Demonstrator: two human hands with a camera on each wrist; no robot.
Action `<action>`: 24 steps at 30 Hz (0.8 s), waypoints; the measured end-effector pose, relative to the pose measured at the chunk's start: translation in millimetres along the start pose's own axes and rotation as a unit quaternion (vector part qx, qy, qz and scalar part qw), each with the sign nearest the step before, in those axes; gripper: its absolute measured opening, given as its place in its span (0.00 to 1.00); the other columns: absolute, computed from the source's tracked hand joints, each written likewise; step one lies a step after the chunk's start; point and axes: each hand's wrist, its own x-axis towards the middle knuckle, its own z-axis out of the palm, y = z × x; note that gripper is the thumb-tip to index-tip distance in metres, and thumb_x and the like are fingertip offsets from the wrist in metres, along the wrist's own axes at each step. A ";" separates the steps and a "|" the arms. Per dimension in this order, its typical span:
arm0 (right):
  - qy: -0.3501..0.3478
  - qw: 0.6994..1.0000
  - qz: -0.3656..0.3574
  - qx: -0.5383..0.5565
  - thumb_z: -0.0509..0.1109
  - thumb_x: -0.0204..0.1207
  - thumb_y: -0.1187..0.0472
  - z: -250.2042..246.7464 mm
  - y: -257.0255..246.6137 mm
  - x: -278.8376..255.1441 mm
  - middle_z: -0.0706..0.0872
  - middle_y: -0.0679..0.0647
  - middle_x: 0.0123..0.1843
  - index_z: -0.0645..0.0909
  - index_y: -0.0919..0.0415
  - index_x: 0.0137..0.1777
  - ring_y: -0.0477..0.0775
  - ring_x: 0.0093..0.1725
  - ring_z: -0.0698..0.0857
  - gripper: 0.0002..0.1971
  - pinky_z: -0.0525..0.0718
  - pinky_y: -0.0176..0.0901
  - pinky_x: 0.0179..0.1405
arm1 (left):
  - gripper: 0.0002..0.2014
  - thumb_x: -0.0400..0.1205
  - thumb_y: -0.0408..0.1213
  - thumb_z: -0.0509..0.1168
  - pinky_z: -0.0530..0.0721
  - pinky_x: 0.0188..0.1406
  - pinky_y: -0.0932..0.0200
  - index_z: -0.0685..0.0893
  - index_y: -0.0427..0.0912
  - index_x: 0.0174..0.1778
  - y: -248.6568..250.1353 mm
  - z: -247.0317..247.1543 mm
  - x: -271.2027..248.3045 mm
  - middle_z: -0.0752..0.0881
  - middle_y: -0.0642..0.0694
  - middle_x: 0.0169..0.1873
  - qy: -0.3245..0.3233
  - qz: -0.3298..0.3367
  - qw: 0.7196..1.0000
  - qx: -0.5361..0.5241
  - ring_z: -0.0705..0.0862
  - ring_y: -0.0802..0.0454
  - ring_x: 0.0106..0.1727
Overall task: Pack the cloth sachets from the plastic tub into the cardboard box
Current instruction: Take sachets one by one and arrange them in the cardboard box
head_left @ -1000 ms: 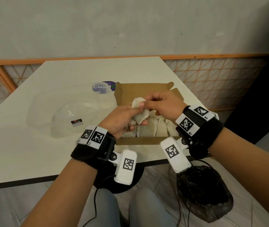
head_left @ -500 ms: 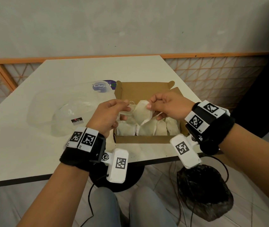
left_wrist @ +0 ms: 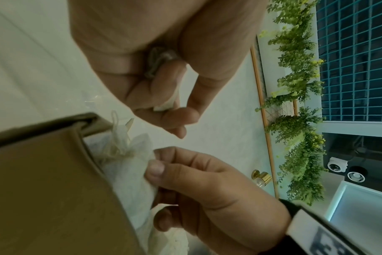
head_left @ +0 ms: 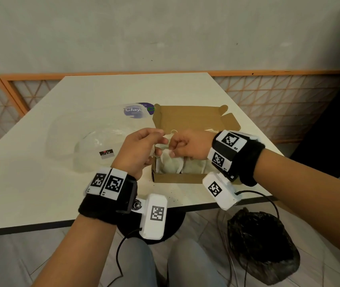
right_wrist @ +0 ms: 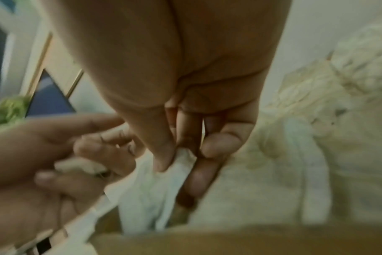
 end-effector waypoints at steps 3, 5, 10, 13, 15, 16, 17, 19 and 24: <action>0.095 0.994 -0.010 -0.048 0.68 0.76 0.62 0.8 2.0 1.0 0.81 0.47 0.39 0.80 0.58 0.55 0.47 0.39 0.79 0.08 0.76 0.38 0.41 | 0.02 0.82 0.35 0.65 0.62 0.13 0.69 0.83 0.42 0.46 -1.4 -0.4 0.0 0.85 0.46 0.35 -0.003 -0.002 1.000 -0.007 0.75 0.57 0.21; 0.179 0.983 -0.046 -0.016 0.66 0.75 0.67 2.4 3.3 -5.4 0.84 0.53 0.44 0.79 0.56 0.48 0.53 0.43 0.81 0.06 0.80 0.44 0.46 | 0.02 0.82 0.34 0.65 0.62 0.13 0.69 0.83 0.41 0.46 -2.7 -1.2 0.1 0.85 0.46 0.35 -0.002 -0.003 1.000 -0.019 0.75 0.58 0.20; 0.127 0.988 -0.070 -0.043 0.67 0.75 0.64 19.9 1.1 -25.0 0.83 0.48 0.43 0.84 0.61 0.50 0.46 0.43 0.80 0.07 0.79 0.35 0.46 | 0.03 0.82 0.34 0.65 0.62 0.13 0.70 0.83 0.40 0.46 -7.3 -0.5 1.7 0.85 0.47 0.33 -0.001 -0.012 0.999 -0.036 0.75 0.59 0.20; 0.099 0.991 -0.054 -0.072 0.68 0.76 0.60 32.0 5.4 -22.2 0.86 0.52 0.49 0.85 0.61 0.54 0.46 0.44 0.80 0.10 0.77 0.34 0.47 | 0.03 0.82 0.34 0.65 0.62 0.13 0.71 0.83 0.40 0.45 -11.7 2.1 1.8 0.85 0.46 0.33 0.006 -0.018 0.999 -0.035 0.75 0.59 0.20; 0.111 0.991 -0.042 -0.055 0.70 0.75 0.58 37.0 7.3 -18.0 0.87 0.55 0.48 0.85 0.62 0.52 0.46 0.42 0.80 0.10 0.78 0.36 0.46 | 0.03 0.82 0.34 0.65 0.62 0.12 0.70 0.83 0.40 0.45 -13.7 1.9 1.2 0.85 0.46 0.33 0.013 -0.021 0.999 -0.028 0.75 0.59 0.21; 0.119 0.991 -0.035 -0.045 0.71 0.74 0.58 38.7 7.9 -16.3 0.88 0.56 0.47 0.86 0.63 0.50 0.47 0.42 0.81 0.10 0.80 0.38 0.46 | 0.03 0.82 0.33 0.65 0.62 0.13 0.70 0.84 0.40 0.45 -14.0 1.7 1.1 0.85 0.46 0.33 0.015 -0.022 0.999 -0.025 0.75 0.59 0.21; 0.123 0.991 -0.030 -0.041 0.72 0.73 0.58 40.0 8.2 -14.9 0.88 0.57 0.47 0.86 0.63 0.50 0.48 0.42 0.81 0.09 0.81 0.40 0.46 | 0.03 0.82 0.33 0.65 0.62 0.13 0.69 0.84 0.40 0.45 -14.0 1.6 1.2 0.85 0.46 0.33 0.017 -0.022 0.999 -0.022 0.75 0.59 0.21; 0.127 0.991 -0.025 -0.044 0.72 0.73 0.60 39.9 7.8 -14.3 0.88 0.57 0.47 0.86 0.63 0.50 0.49 0.43 0.82 0.09 0.80 0.39 0.46 | 0.03 0.82 0.33 0.65 0.62 0.13 0.69 0.84 0.40 0.45 -13.2 1.8 1.1 0.85 0.47 0.32 0.018 -0.022 0.999 -0.019 0.75 0.58 0.22; 0.147 0.986 -0.065 -0.039 0.73 0.73 0.58 29.8 3.7 -23.9 0.82 0.49 0.43 0.88 0.60 0.50 0.47 0.44 0.79 0.09 0.75 0.37 0.46 | 0.03 0.82 0.33 0.64 0.62 0.13 0.70 0.83 0.39 0.46 -11.3 0.7 0.6 0.85 0.46 0.33 0.010 -0.024 0.999 -0.025 0.75 0.59 0.21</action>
